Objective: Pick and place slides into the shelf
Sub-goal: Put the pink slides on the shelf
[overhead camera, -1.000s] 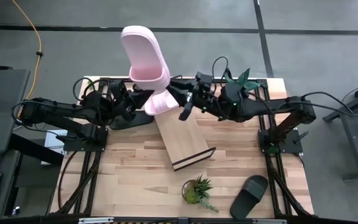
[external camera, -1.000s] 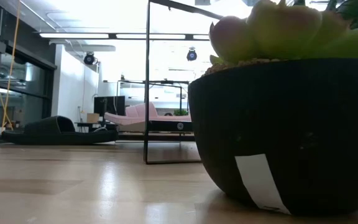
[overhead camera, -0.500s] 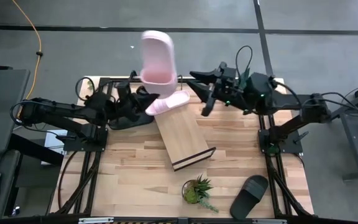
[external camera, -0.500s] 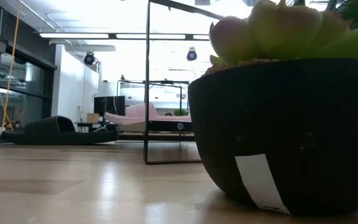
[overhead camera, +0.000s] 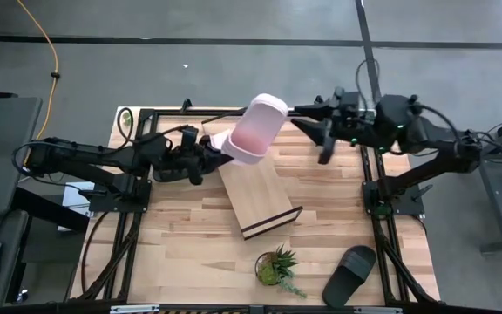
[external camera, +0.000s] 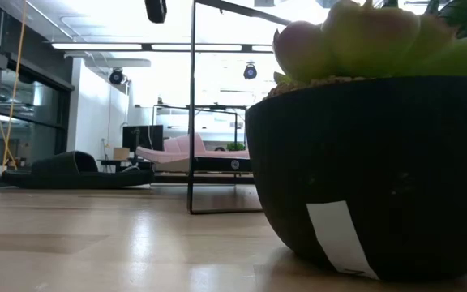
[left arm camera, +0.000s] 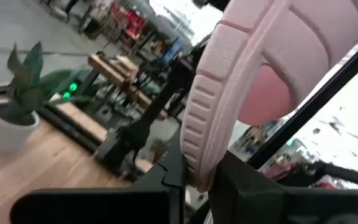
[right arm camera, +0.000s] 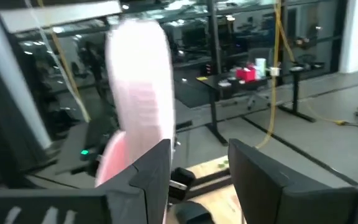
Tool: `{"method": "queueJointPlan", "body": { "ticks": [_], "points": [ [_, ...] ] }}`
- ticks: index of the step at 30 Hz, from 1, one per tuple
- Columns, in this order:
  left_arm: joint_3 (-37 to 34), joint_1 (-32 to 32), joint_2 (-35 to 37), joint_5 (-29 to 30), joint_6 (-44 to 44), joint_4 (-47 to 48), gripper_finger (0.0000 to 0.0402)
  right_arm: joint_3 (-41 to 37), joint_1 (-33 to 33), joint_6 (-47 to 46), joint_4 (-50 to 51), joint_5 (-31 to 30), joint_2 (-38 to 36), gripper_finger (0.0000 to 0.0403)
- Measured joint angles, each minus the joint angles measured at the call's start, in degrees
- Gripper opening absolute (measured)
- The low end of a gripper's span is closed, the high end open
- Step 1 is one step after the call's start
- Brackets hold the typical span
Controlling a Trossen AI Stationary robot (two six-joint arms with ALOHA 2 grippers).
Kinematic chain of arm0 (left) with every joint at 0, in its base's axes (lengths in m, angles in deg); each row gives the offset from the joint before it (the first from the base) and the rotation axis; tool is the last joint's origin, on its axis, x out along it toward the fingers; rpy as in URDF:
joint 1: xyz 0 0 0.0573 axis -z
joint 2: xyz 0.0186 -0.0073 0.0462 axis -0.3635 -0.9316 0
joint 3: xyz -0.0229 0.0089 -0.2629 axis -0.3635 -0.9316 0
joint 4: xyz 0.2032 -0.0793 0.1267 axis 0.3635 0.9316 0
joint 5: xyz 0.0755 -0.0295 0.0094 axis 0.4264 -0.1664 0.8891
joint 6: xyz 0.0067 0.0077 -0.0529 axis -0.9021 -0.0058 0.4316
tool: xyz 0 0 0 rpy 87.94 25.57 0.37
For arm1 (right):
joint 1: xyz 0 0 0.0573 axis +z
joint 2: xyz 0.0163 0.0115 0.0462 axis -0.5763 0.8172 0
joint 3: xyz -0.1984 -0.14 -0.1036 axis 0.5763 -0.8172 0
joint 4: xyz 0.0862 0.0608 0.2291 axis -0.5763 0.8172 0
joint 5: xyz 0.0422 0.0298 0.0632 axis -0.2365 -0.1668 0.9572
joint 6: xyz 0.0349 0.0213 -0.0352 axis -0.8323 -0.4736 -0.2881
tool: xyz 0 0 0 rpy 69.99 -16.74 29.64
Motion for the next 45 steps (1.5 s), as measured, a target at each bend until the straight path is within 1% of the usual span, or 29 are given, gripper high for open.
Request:
{"method": "queueJointPlan", "body": {
  "ticks": [6,12,16,18,22,29,33,41,45],
  "points": [
    [0.0,0.0,1.9,-0.5,0.0,7.9,0.0026,0.0,0.0,-1.8,3.0,1.3,-4.0,0.0152],
    [0.0,0.0,2.8,-2.2,-0.1,14.3,0.0027,0.0,0.0,-7.1,9.7,4.8,-4.6,0.0159],
    [0.0,0.0,2.8,-4.3,-0.1,18.3,0.0025,0.0,0.0,-8.7,12.3,7.1,-2.8,0.0182],
    [0.0,0.0,2.8,-4.5,-0.1,19.7,0.0025,0.0,0.0,-9.1,12.3,8.8,-1.6,0.0198],
    [0.0,0.0,2.7,-4.5,-0.1,20.6,0.0026,0.0,0.0,-10.4,12.3,9.8,0.4,0.0224],
    [0.0,0.0,2.7,-4.5,-0.1,20.7,0.0025,0.0,0.0,-11.5,12.3,10.9,2.7,0.023],
    [0.0,0.0,2.7,-4.5,-0.1,21.3,0.0027,0.0,0.0,-11.1,12.4,9.0,3.3,0.021],
    [0.0,0.0,2.7,-4.9,-0.1,22.8,0.0026,0.0,0.0,-10.9,12.4,8.4,3.3,0.0114],
    [0.0,0.0,2.7,-5.1,-0.2,23.0,0.0028,0.0,0.0,-11.8,14.0,8.0,3.2,0.0081]
  ]
}}
